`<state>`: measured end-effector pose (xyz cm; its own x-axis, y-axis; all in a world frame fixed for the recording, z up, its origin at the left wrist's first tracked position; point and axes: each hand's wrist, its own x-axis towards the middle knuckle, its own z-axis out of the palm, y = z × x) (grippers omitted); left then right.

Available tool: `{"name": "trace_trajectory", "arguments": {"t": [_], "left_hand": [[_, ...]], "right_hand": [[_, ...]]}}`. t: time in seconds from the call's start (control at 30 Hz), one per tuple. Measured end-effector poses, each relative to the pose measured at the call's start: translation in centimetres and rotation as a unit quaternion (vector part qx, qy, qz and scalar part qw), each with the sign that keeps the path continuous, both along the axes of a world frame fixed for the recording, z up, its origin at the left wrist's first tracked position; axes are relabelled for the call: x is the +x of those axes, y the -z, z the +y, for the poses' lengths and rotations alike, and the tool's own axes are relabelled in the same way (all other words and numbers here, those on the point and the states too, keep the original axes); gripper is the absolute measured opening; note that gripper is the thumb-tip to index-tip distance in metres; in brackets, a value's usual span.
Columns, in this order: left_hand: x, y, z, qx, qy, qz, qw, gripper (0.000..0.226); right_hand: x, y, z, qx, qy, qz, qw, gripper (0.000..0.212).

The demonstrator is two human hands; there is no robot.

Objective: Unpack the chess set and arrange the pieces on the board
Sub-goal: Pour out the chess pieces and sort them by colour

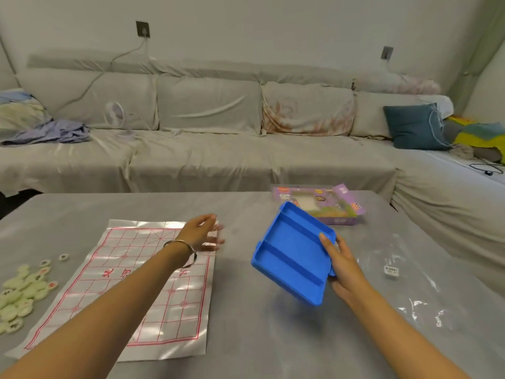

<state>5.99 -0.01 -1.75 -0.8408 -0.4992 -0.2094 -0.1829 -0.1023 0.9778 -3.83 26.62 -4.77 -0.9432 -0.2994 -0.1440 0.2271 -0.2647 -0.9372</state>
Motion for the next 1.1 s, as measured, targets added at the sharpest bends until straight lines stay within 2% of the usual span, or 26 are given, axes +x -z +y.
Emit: {"name": "trace_trajectory", "arguments": {"t": [0.07, 0.13, 0.17, 0.2, 0.33, 0.37, 0.5, 0.67, 0.73, 0.8, 0.93, 1.1], "left_hand": [[-2.5, -0.8, 0.1, 0.142, -0.017, 0.012, 0.990, 0.041], [-5.2, -1.2, 0.4, 0.318, -0.028, 0.058, 0.946, 0.050], [-6.7, -1.3, 0.5, 0.376, -0.035, 0.087, 0.922, 0.055], [-8.2, -1.4, 0.8, 0.394, -0.037, 0.103, 0.913, 0.057], [-14.3, -0.8, 3.8, 0.272, 0.000, 0.081, 0.959, 0.040], [-15.7, -0.4, 4.4, 0.254, 0.000, 0.074, 0.964, 0.041], [-19.6, 1.6, 5.2, 0.251, -0.041, 0.058, 0.965, 0.069], [-21.2, 4.2, 5.5, 0.136, -0.047, -0.002, 0.990, 0.074], [-21.4, 4.9, 5.5, 0.118, -0.041, -0.014, 0.992, 0.073], [-21.2, 5.2, 5.8, 0.110, -0.032, -0.018, 0.993, 0.068], [-20.1, 5.0, 5.9, 0.074, -0.022, -0.039, 0.996, 0.065], [-15.9, 5.5, 4.7, -0.016, 0.001, -0.043, 0.999, 0.064]], "right_hand": [[-3.2, -0.9, -0.2, -0.020, 0.041, 0.011, 0.999, 0.036], [-6.5, -1.6, -0.7, -0.034, 0.079, 0.025, 0.996, 0.037], [-8.1, -1.8, -1.1, -0.038, 0.097, 0.031, 0.994, 0.038], [-9.6, -2.0, -1.5, -0.041, 0.113, 0.035, 0.992, 0.037], [-15.3, -1.2, -3.4, -0.013, 0.160, 0.034, 0.986, 0.036], [-16.7, -0.8, -3.7, 0.007, 0.162, 0.040, 0.986, 0.036], [-20.9, 0.8, -4.3, 0.087, 0.133, 0.062, 0.985, 0.032], [-24.0, 3.2, -3.5, 0.235, 0.139, 0.094, 0.957, 0.027], [-24.7, 3.9, -3.3, 0.279, 0.147, 0.102, 0.944, 0.027], [-25.0, 4.1, -3.2, 0.322, 0.157, 0.120, 0.926, 0.032], [-24.1, 3.3, -2.6, 0.413, 0.144, 0.138, 0.889, 0.059], [-20.2, 2.0, -2.1, 0.440, 0.146, 0.195, 0.864, 0.062]]}}
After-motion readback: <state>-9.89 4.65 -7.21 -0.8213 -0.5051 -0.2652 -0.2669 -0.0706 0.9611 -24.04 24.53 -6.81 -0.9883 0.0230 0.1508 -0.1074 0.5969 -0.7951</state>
